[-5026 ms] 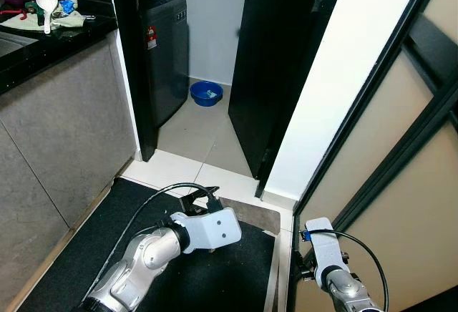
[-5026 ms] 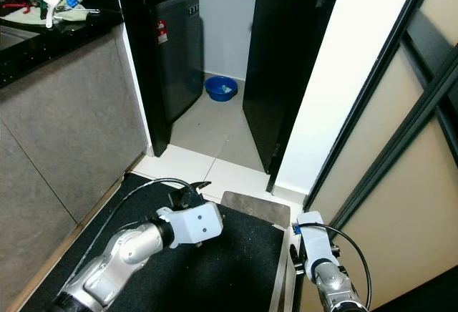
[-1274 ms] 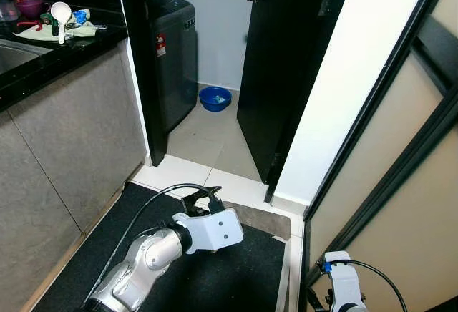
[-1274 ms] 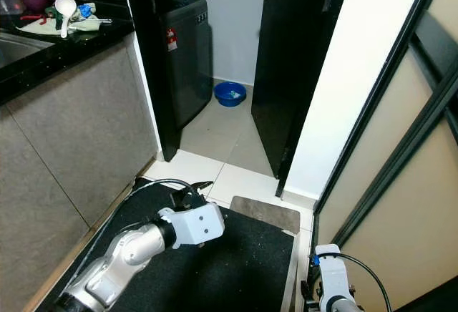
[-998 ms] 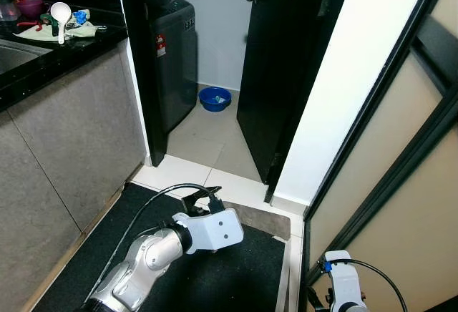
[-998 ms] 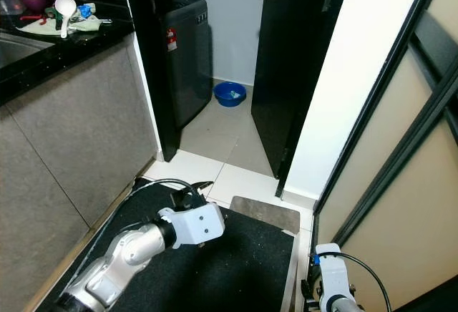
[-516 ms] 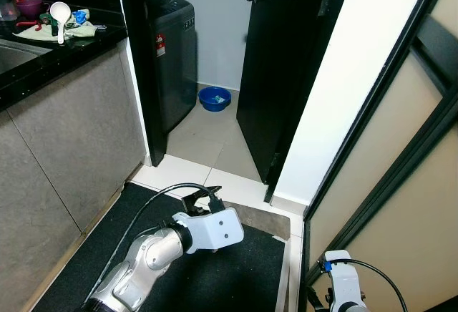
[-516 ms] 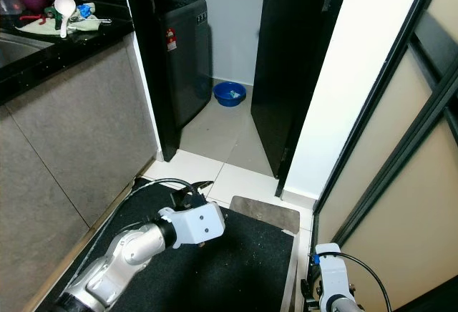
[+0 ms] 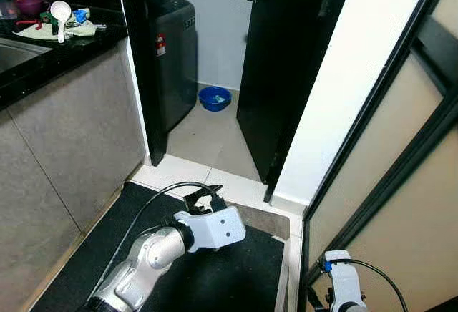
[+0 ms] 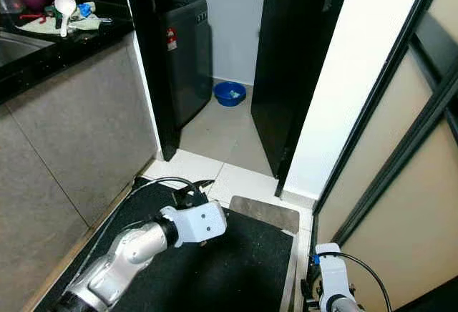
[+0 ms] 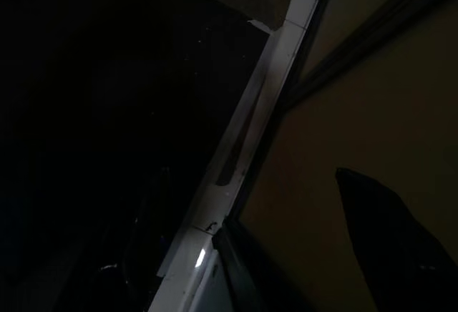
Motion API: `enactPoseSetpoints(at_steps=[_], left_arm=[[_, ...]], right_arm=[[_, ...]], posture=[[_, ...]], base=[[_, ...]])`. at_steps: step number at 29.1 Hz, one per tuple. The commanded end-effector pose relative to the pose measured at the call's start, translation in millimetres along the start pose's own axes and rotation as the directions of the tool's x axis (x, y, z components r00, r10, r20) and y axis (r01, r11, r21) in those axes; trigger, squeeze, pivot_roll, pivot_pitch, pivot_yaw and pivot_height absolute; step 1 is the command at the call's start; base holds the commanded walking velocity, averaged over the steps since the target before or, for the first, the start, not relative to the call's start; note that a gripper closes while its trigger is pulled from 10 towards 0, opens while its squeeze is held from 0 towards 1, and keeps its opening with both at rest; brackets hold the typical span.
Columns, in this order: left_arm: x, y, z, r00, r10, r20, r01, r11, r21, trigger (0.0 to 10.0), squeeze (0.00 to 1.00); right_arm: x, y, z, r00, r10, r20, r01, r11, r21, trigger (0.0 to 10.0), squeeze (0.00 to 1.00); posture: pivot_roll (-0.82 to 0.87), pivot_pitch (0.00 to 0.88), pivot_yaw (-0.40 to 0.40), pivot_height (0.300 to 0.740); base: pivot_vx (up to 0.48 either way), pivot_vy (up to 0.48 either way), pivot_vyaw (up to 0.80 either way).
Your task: Kitchen organization
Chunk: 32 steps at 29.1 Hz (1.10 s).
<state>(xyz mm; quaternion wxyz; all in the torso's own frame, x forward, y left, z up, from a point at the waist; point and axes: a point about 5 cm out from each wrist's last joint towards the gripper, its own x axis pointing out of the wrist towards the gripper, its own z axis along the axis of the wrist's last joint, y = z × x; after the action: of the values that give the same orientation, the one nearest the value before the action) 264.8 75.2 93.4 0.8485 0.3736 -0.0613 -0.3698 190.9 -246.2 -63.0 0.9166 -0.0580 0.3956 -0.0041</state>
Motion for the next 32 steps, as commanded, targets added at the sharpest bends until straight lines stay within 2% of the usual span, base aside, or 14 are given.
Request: enactPoseSetpoints(at_steps=[1,32], left_arm=[[2.8,-1.9,1.3,1.0,-0.013,-0.003,0.013,1.0,0.004,10.0,0.0],[7.3,-0.5,2.5,1.0,-0.012,-0.004,0.012,1.0,0.002,10.0,0.0]], right_arm=[[-1.6,-2.3,-5.1,1.0,-0.008,-0.02,0.008,1.0,0.008,10.0,0.0],[-1.5,-3.0,-6.5,0.999,-0.017,-0.037,0.018,1.0,0.025,10.0,0.0]], posture=[[0.07,0.0,-0.101,0.74],[0.07,0.0,-0.12,0.74]], base=[[0.0,0.0,0.0],[0.0,0.0,0.0]])
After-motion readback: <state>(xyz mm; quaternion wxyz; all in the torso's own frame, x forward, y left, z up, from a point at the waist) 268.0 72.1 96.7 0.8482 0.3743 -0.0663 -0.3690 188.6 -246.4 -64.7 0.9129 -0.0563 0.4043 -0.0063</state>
